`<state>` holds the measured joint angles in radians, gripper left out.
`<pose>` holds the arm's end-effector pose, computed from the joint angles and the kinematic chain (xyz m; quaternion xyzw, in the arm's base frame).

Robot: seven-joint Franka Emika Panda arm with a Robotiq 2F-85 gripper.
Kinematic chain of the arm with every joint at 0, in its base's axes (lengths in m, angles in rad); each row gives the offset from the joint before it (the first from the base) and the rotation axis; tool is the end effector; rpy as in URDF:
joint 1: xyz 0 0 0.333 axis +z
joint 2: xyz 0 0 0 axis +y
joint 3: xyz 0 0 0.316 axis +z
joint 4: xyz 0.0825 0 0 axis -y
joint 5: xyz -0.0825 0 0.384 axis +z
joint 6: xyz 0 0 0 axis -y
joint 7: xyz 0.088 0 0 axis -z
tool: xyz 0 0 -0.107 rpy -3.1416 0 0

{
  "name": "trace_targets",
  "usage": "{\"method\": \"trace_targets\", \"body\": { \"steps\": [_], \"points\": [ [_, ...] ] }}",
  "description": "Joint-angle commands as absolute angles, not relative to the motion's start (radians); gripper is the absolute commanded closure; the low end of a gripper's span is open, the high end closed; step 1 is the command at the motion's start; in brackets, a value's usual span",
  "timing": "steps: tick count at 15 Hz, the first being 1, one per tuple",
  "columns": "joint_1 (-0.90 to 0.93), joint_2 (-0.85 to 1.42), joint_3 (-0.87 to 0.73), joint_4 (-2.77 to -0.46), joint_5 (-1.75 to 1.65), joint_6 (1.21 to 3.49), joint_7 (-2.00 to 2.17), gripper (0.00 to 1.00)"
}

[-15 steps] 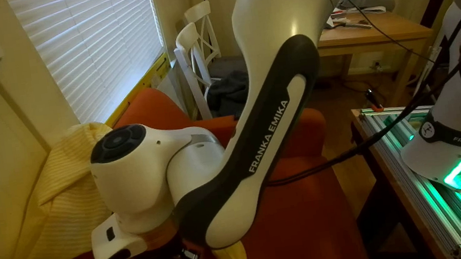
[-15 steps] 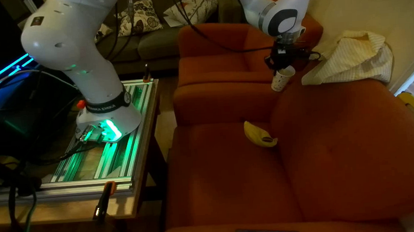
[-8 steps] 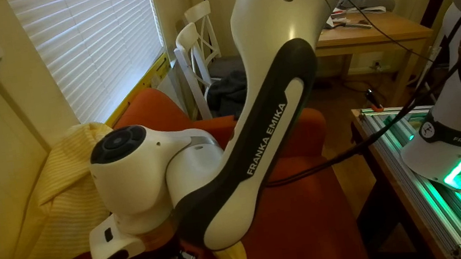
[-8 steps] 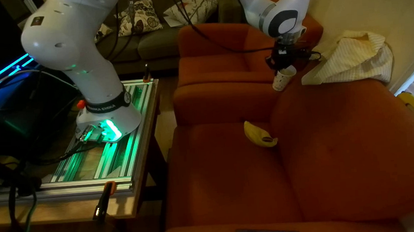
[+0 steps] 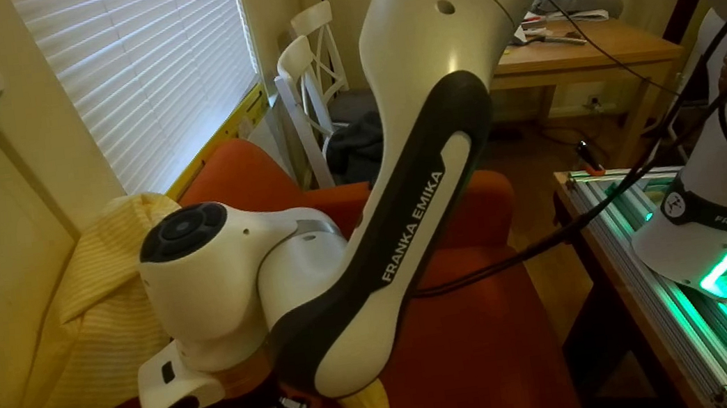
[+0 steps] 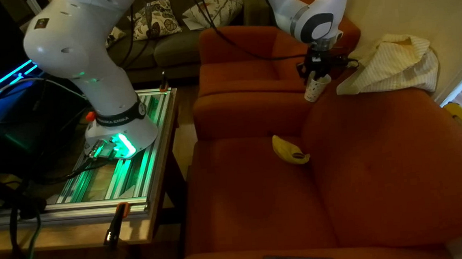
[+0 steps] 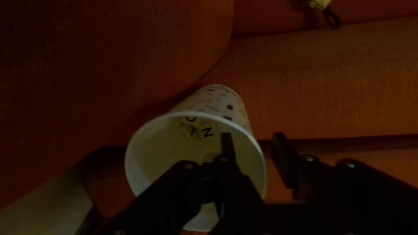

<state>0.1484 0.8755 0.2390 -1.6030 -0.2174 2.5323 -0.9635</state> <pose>0.6498 0.2448 0.1317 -0.7529 -0.6563 -0.0477 0.0110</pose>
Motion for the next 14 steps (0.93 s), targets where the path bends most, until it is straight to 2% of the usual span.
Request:
{"method": "trace_targets", "body": {
  "steps": [1,5,6,14],
  "points": [
    [0.153,0.901,0.237,-1.566,-0.229,2.528,-0.974,0.32],
    [0.152,0.902,0.239,-1.564,-0.229,2.533,-0.975,0.04],
    [0.152,0.898,0.239,-1.569,-0.23,2.537,-0.975,0.01],
    [0.146,0.873,0.25,-1.605,-0.229,2.574,-0.982,0.0]
  ]
}}
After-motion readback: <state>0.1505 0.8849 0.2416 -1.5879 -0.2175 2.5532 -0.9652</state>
